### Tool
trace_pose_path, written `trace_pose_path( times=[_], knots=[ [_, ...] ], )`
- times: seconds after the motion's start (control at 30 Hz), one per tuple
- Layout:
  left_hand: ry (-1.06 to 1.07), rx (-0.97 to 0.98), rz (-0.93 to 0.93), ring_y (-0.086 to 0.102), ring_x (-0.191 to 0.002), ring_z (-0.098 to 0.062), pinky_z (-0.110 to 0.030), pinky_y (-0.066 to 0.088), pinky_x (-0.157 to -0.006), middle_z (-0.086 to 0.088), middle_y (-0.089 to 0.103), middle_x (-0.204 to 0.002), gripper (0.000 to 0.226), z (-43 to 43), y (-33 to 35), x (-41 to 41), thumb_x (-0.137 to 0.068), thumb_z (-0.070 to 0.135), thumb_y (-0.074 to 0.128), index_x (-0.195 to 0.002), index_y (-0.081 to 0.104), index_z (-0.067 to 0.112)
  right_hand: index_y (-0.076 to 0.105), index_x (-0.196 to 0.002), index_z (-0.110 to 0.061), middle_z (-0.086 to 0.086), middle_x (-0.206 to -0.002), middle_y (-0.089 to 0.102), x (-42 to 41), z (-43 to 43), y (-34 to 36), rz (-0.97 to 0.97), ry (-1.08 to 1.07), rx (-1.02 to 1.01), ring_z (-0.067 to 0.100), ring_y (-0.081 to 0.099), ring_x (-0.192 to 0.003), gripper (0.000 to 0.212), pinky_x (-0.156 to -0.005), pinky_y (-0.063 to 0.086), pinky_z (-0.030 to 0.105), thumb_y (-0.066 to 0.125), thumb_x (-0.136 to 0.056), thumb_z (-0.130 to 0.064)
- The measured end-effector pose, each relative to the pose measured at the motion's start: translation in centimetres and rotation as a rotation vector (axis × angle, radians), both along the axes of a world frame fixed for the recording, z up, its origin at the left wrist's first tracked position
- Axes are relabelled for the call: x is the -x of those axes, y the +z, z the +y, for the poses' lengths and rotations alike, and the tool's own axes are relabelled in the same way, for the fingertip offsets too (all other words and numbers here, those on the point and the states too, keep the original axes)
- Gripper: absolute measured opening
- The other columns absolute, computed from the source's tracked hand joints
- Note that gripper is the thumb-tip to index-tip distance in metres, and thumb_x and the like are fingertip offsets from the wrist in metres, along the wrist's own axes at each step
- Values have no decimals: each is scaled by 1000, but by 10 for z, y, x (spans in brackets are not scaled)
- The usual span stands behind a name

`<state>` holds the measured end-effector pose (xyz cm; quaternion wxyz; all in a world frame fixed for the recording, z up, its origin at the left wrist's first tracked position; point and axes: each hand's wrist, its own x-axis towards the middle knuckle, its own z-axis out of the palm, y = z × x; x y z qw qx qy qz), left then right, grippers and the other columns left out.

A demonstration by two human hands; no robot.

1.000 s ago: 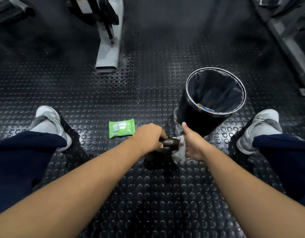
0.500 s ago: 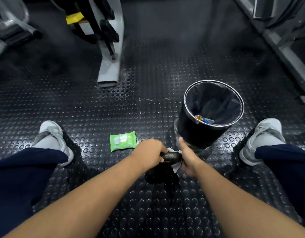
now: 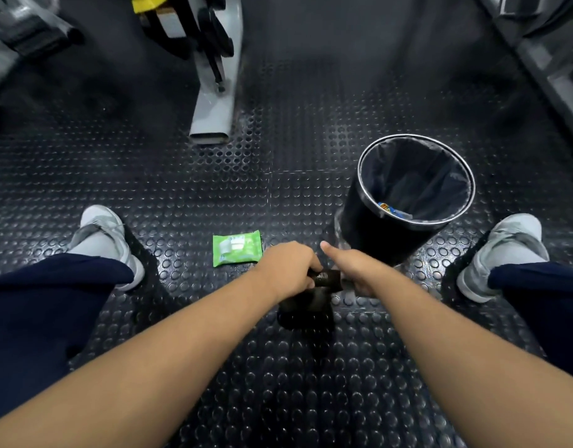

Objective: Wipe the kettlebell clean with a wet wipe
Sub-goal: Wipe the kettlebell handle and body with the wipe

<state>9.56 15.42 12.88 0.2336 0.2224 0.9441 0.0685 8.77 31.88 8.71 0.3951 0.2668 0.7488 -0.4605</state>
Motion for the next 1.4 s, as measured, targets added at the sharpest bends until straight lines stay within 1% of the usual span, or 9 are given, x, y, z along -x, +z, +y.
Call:
trace_pose_path(
  times=[0.13, 0.33, 0.6, 0.73, 0.93, 1.03, 1.17, 1.33, 1.4],
  knots=[
    [2, 2, -21, 64, -119, -19, -38, 52, -100, 10, 70, -128, 47, -1, -3, 5, -87, 36, 78, -133, 67, 39, 70, -119, -4, 20, -105, 73, -24, 5, -21, -58, -341, 344, 31, 74, -83, 86, -64, 57, 32, 39, -89, -78],
    [-4, -10, -25, 64, -118, -17, -37, 53, -99, 12, 70, -128, 47, -3, -1, 6, -87, 37, 78, -133, 67, 39, 58, -133, -8, 12, -124, 70, -32, 7, -15, -35, -551, 445, 28, 70, -108, 71, -87, 56, 41, 39, -98, -66],
    [25, -13, -25, 66, -110, -20, -37, 55, -91, 8, 72, -119, 41, -3, 0, 1, -88, 38, 77, -128, 69, 40, 45, -149, -11, 16, -150, 49, -8, -1, 24, 97, 242, -216, 33, 52, -132, 93, -110, 42, 44, 31, -89, -81],
    [35, -5, -29, 66, -112, -20, -38, 55, -94, 7, 71, -121, 42, -1, 1, 0, -88, 37, 77, -128, 69, 40, 65, -129, -9, 15, -132, 63, -20, -4, 2, 168, 180, -200, 30, 59, -121, 94, -101, 44, 36, 34, -84, -85],
    [29, -13, -32, 65, -118, -18, -37, 52, -101, 9, 70, -128, 46, 1, 0, 1, -88, 31, 78, -133, 68, 36, 68, -104, -16, 4, -87, 79, -39, 8, -13, -55, -462, 478, 21, 76, -85, 70, -75, 55, 35, 33, -93, -76],
    [26, -19, -22, 64, -118, -18, -34, 52, -99, 11, 70, -128, 45, 0, 0, 2, -88, 31, 78, -132, 68, 36, 61, -93, -23, -4, -72, 76, -38, 11, -13, -1, -441, 483, 16, 73, -76, 52, -73, 54, 34, 32, -100, -65],
    [40, -24, -42, 65, -117, -16, -33, 53, -96, 12, 70, -128, 46, -2, 1, 3, -87, 34, 80, -131, 68, 39, 63, -102, -19, 3, -95, 71, -20, 11, -4, -21, -279, 337, 30, 70, -102, 52, -105, 49, 48, 40, -98, -66],
    [44, -48, -68, 66, -112, -14, -32, 53, -95, 12, 72, -122, 46, -3, 8, 7, -83, 35, 83, -127, 71, 38, 59, -131, -12, 4, -60, 69, -6, 13, 21, 9, 79, 7, 29, 65, -86, 74, -75, 48, 32, 37, -95, -72],
    [48, -39, -70, 65, -112, -15, -31, 53, -93, 12, 72, -122, 45, -3, 9, 6, -84, 34, 82, -127, 71, 37, 57, -137, -12, 17, -103, 75, 1, 13, 28, 27, 139, -51, 37, 60, -116, 75, -85, 42, 39, 36, -96, -71]
  ],
)
